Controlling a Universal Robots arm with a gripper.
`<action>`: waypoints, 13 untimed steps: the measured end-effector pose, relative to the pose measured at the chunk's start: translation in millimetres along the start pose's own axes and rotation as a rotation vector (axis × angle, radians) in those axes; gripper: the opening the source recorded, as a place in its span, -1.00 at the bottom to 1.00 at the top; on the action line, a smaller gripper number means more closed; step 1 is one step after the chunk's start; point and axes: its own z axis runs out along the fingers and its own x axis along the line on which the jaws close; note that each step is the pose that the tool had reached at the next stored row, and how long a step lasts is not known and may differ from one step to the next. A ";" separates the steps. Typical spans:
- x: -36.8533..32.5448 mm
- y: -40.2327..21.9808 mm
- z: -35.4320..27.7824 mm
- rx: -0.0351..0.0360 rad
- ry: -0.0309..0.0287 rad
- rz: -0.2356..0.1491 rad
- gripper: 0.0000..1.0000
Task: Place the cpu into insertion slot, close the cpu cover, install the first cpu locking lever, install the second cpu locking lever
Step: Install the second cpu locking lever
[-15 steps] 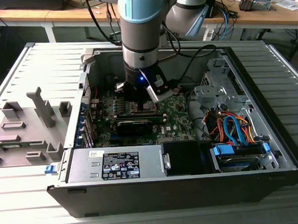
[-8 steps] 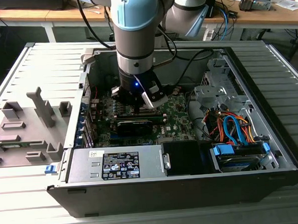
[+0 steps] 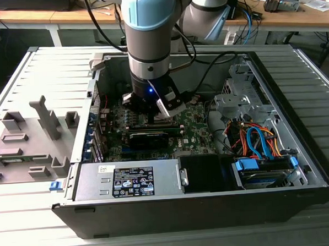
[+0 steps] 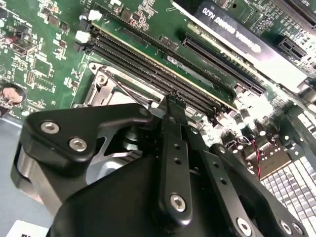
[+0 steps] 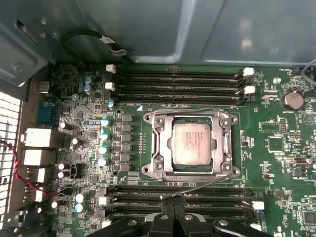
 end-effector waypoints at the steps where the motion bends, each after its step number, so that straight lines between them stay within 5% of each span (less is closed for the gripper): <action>1: 0.2 0.1 -2.0 -0.0002 -0.0005 0.000 -0.79; 6: 0.3 0.3 -10.9 -0.0069 -0.0020 0.000 -0.79; 7: 0.4 -0.3 -6.8 -0.0292 -0.0025 0.000 -0.79; 8: 3.0 -1.5 2.2 -0.0292 -0.0024 0.000 -0.79; 10: 16.7 -1.5 26.8 -0.0466 -0.0012 -0.010 -0.79; 13: 19.9 -0.5 32.9 -0.0566 0.0005 -0.021 -0.79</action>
